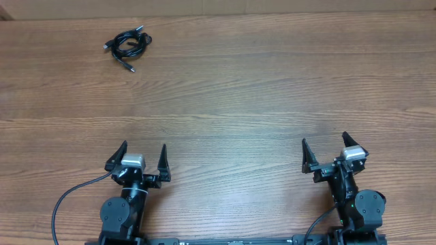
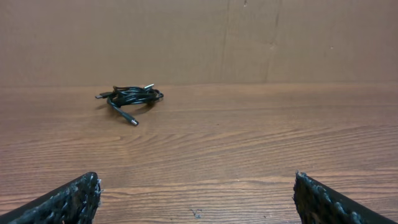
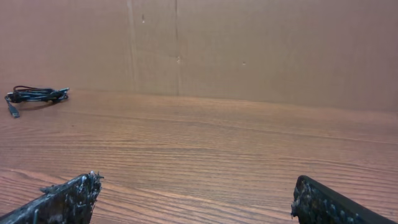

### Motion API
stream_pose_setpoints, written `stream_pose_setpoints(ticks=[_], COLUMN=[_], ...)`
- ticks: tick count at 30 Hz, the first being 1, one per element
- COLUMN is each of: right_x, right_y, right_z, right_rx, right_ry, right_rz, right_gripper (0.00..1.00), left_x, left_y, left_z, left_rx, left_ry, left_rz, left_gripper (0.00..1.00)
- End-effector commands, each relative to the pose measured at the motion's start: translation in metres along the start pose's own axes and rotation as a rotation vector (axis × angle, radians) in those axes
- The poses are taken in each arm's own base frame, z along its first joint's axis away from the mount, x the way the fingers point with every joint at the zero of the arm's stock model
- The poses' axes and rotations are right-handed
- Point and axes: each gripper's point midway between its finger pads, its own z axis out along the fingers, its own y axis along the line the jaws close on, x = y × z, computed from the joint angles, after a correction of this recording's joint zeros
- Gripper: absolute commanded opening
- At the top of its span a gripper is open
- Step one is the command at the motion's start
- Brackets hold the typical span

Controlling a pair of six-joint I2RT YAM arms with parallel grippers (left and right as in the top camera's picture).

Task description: Untangle cables

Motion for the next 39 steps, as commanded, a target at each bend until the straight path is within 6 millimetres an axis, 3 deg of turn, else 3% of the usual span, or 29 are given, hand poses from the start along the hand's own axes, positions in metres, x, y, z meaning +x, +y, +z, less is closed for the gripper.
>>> stream_pose_setpoints(ticks=[1, 16, 19, 26, 30, 35, 39], right_x=[0.004, 0.004, 0.004, 0.004, 0.004, 0.004, 0.004], right_y=[0.002, 0.002, 0.002, 0.002, 0.002, 0.002, 0.002], right_z=[0.001, 0.001, 0.001, 0.001, 0.001, 0.001, 0.001], right_rx=[-0.008, -0.008, -0.008, -0.008, -0.008, -0.008, -0.008], right_ry=[0.007, 0.007, 0.007, 0.007, 0.006, 0.007, 0.006], right_rz=[-0.007, -0.007, -0.007, -0.007, -0.007, -0.007, -0.007], right_gripper=[1.00, 1.00, 1.00, 1.00, 1.00, 1.00, 1.00], left_x=[-0.001, -0.002, -0.023, -0.095, -0.123, -0.147, -0.177], left_y=[0.001, 0.003, 0.014, 0.011, 0.012, 0.014, 0.009], left_z=[0.000, 0.000, -0.002, -0.020, -0.038, -0.058, -0.059], left_rx=[-0.004, -0.011, -0.083, -0.075, -0.079, -0.118, -0.112], left_ry=[-0.007, -0.013, -0.097, -0.312, -0.237, -0.014, 0.144], left_rz=[0.018, 0.020, 0.044, 0.010, -0.070, -0.098, -0.110], left_gripper=[0.99, 0.99, 1.00, 0.99, 0.98, 0.99, 1.00])
